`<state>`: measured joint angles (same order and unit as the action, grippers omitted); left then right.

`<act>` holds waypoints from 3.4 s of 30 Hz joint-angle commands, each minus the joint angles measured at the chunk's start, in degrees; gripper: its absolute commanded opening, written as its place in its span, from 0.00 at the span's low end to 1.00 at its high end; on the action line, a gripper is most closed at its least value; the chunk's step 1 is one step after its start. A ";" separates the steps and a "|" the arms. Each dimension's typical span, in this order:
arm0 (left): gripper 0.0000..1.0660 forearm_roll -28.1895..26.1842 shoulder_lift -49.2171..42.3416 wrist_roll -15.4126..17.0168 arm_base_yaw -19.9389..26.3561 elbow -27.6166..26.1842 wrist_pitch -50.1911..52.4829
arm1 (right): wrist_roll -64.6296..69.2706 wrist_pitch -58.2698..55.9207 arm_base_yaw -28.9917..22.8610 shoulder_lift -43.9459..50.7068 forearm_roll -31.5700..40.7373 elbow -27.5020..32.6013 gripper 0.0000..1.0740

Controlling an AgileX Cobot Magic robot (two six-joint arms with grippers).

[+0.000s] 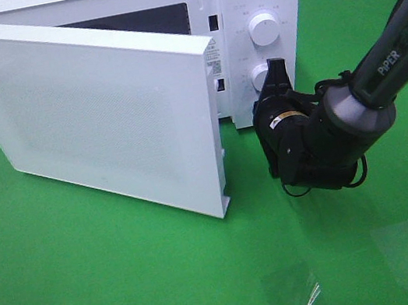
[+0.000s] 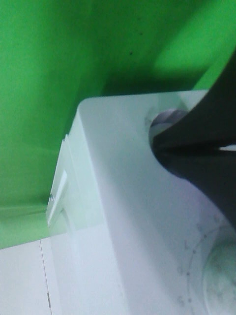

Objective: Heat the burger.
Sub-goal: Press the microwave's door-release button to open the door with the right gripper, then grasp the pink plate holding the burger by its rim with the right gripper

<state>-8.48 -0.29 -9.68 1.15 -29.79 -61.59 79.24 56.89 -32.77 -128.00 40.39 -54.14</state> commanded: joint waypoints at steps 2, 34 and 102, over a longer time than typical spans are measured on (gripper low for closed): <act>0.94 -0.11 -0.34 0.29 0.11 0.17 0.23 | -1.38 14.61 2.81 0.23 -3.72 -6.30 0.00; 0.94 -0.11 -0.34 0.29 0.11 0.17 0.23 | -0.11 -6.36 -2.69 12.95 -13.81 14.50 0.02; 0.94 -0.11 -0.34 0.29 0.11 0.17 0.23 | -126.17 -94.19 -2.52 44.69 -53.57 -4.13 0.09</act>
<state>-8.48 -0.29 -9.68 1.15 -29.79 -61.59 -38.67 -36.44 -35.35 -83.77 -13.12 -57.93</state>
